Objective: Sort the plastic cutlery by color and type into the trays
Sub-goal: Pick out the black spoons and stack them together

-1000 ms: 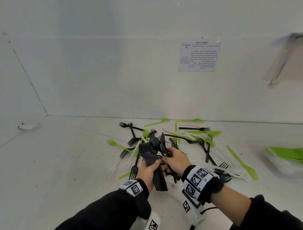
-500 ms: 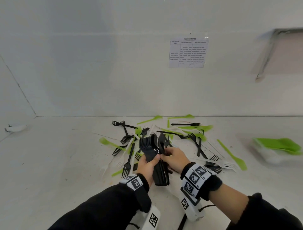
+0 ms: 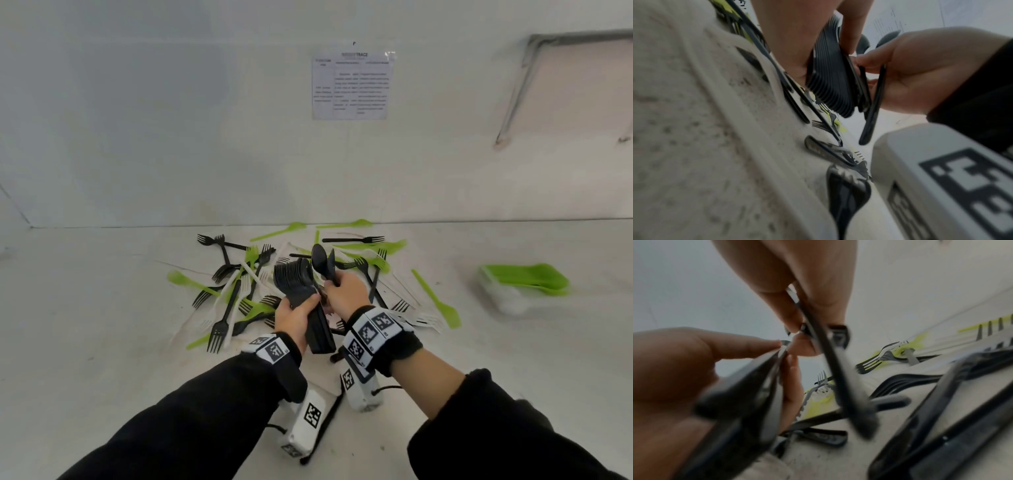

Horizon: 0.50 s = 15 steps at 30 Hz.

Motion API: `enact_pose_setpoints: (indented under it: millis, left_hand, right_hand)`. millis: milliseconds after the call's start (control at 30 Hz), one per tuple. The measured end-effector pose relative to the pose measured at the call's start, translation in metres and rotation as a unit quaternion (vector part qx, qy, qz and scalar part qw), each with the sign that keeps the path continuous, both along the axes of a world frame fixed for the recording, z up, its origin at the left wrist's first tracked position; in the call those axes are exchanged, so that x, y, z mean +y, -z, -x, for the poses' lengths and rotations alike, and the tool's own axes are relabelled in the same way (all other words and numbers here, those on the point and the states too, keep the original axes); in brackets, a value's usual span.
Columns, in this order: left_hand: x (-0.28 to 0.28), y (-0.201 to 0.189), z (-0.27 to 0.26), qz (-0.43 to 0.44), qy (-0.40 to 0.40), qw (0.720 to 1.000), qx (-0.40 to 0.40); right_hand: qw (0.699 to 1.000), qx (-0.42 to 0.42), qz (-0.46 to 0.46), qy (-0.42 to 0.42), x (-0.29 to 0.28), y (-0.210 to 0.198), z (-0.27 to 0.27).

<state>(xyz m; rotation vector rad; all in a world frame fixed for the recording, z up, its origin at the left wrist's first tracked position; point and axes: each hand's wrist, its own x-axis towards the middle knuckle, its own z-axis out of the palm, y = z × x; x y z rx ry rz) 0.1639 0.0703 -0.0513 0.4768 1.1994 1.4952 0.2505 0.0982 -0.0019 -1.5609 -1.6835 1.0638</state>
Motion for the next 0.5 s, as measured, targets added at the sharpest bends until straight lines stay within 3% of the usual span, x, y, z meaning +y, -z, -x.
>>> enact_pose_setpoints:
  millis: [133,500]
  left_hand:
    - [-0.001,0.002,-0.012,-0.001,-0.004,1.0,0.022]
    - [-0.005,0.004,-0.03,-0.003,0.005,0.999,0.048]
  right_hand:
    - [0.999,0.004,0.025,0.021,0.0,0.001,-0.009]
    - [0.996,0.022,0.079,-0.017,-0.006,0.007,-0.027]
